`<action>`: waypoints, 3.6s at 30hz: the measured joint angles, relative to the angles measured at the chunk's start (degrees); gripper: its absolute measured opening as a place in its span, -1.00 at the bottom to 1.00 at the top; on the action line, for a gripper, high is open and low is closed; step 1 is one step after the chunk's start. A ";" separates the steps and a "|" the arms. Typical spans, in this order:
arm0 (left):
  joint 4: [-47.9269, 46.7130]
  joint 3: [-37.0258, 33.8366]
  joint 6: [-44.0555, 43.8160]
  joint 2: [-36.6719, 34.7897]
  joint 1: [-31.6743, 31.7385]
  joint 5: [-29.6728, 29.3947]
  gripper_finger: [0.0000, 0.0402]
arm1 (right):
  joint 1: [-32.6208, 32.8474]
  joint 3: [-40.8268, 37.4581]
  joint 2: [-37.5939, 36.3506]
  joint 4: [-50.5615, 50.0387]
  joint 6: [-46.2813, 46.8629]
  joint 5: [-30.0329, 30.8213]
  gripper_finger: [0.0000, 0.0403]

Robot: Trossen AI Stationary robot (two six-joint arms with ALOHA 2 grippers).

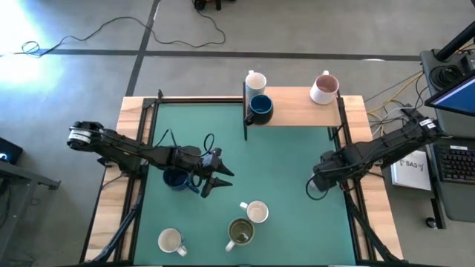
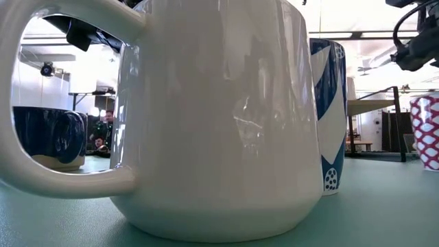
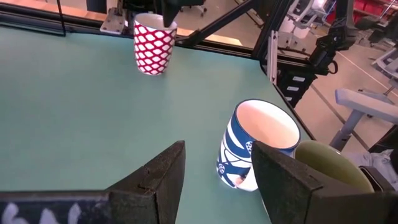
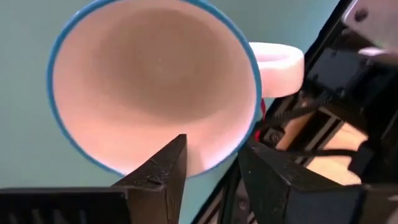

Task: Place coffee mugs
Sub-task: Put the red patterned mug on the shelf

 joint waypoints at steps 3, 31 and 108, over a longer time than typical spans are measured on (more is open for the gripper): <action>0.01 0.00 0.00 0.00 0.00 0.00 -0.16 | 0.02 2.36 0.15 -1.29 -1.07 -0.19 -0.32; 0.03 0.00 -0.02 0.00 -0.02 0.00 -0.16 | -6.11 11.16 6.49 -8.57 -38.89 10.88 -0.37; -2.38 0.00 0.26 -0.01 -0.07 0.00 -0.16 | -58.19 34.59 9.36 -13.52 -53.01 10.08 -0.93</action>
